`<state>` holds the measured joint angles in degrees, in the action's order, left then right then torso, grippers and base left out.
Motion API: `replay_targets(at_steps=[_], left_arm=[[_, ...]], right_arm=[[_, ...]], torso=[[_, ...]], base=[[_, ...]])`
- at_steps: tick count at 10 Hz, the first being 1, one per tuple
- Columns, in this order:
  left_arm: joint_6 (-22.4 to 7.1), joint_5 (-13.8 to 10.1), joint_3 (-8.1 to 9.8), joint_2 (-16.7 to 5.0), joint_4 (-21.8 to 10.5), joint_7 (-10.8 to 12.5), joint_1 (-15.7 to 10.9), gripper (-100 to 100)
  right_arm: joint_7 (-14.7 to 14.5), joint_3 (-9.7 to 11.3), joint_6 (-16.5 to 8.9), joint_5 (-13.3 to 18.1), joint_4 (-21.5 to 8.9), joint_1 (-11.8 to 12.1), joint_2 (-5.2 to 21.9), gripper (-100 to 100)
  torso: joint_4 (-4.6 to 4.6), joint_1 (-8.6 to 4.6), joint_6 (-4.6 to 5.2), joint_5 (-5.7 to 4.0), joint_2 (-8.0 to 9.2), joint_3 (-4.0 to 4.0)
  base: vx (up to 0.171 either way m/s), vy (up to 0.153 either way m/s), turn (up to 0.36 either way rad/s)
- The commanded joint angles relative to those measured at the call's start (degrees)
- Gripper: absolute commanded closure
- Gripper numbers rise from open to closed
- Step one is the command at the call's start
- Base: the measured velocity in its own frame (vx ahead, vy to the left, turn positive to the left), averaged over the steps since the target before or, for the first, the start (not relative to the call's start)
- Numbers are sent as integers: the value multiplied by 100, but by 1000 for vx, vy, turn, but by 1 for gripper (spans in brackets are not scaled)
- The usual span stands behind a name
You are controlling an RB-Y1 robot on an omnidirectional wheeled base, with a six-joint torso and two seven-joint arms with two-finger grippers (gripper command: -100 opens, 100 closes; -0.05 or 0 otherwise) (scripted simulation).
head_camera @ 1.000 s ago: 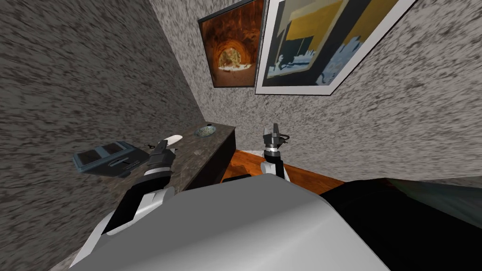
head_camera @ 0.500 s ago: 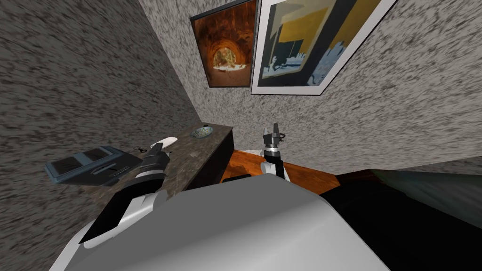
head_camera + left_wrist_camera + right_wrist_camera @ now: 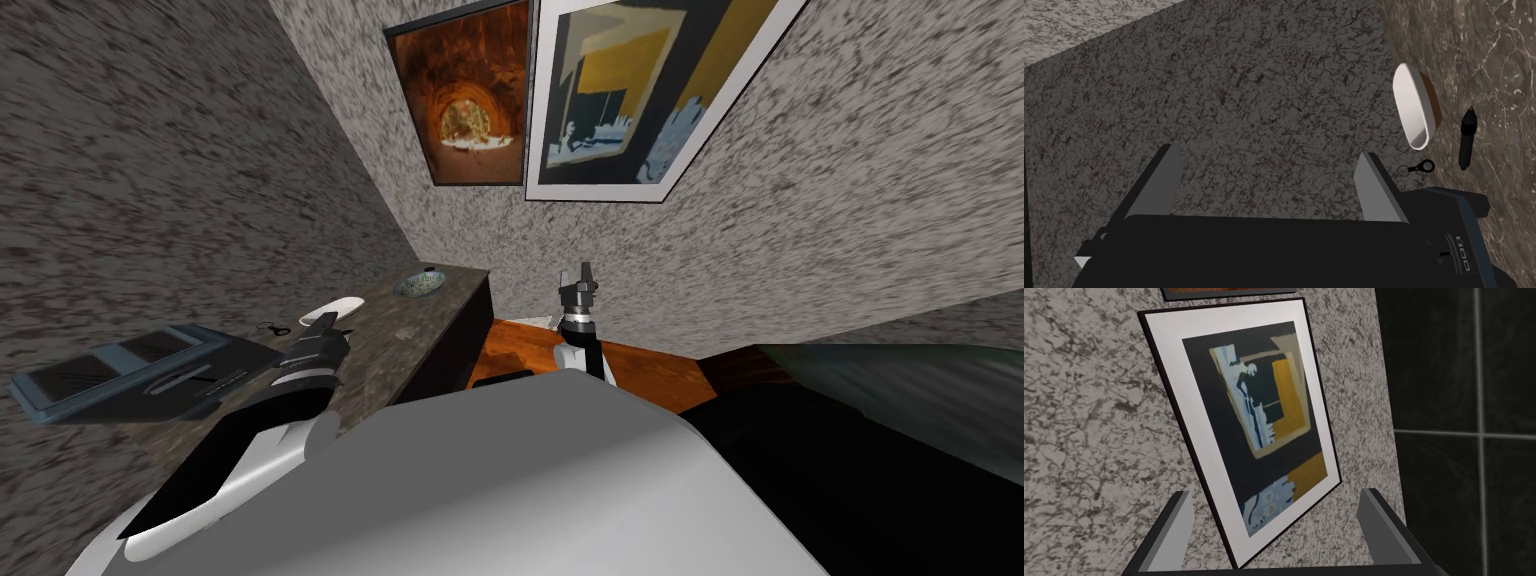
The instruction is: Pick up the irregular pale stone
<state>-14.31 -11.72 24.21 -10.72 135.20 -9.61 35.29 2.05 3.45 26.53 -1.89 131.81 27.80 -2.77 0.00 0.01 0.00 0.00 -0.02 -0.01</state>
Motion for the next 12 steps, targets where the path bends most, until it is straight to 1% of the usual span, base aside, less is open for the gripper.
replay_targets(at_steps=[1,2,3,4,5,6,7,8,9,10,11,12], left_arm=[[-286,-59,100,-14,34,-28,13,-100],[-318,-59,100,-14,34,-28,13,-100],[-541,-182,282,-34,64,-85,79,-100],[-696,-182,282,-34,64,-85,79,-100],[-879,-308,457,-57,85,-141,150,-100],[-1011,-308,457,-57,85,-141,150,-100],[-1073,-308,457,-57,85,-141,150,-100],[-1291,-435,623,-84,97,-196,227,-100],[-1447,-435,623,-84,97,-196,227,-100],[-1664,-563,780,-116,99,-249,309,-100],[-1801,-563,780,-116,99,-249,309,-100],[-1817,-563,780,-116,99,-249,309,-100]], right_arm=[[0,0,0,0,0,0,0,0],[0,0,0,0,0,1,0,0],[0,-1,0,0,0,1,0,0],[0,0,0,0,0,0,0,0],[0,-1,0,0,0,1,0,0],[0,0,0,0,0,0,0,0],[0,-1,0,0,0,1,0,0],[0,-1,0,0,0,1,0,0],[0,0,0,0,0,1,0,0],[0,-1,0,0,0,1,0,0],[0,0,0,0,0,1,0,0],[0,-1,0,0,0,1,0,0]], torso=[[0,0,0,0,0,0],[0,2,-3,1,-1,-1],[0,2,-4,1,0,0],[0,0,0,0,-1,-1],[-1,3,-3,1,-2,-1],[-1,3,-1,1,-6,-3],[-1,4,-4,1,-6,-4],[-1,2,-4,1,-3,-2],[-1,1,-1,0,-6,-3],[-2,3,-3,1,-6,-4],[-2,5,-2,1,-9,-5],[-2,6,-4,2,-9,-5]], base=[[7,1,-105],[4,2,14],[11,-3,-201],[12,4,-89],[23,3,-169],[22,6,-77],[10,1,20],[23,-2,-132],[23,5,-116],[32,10,-162],[29,14,-89],[12,6,-6]])
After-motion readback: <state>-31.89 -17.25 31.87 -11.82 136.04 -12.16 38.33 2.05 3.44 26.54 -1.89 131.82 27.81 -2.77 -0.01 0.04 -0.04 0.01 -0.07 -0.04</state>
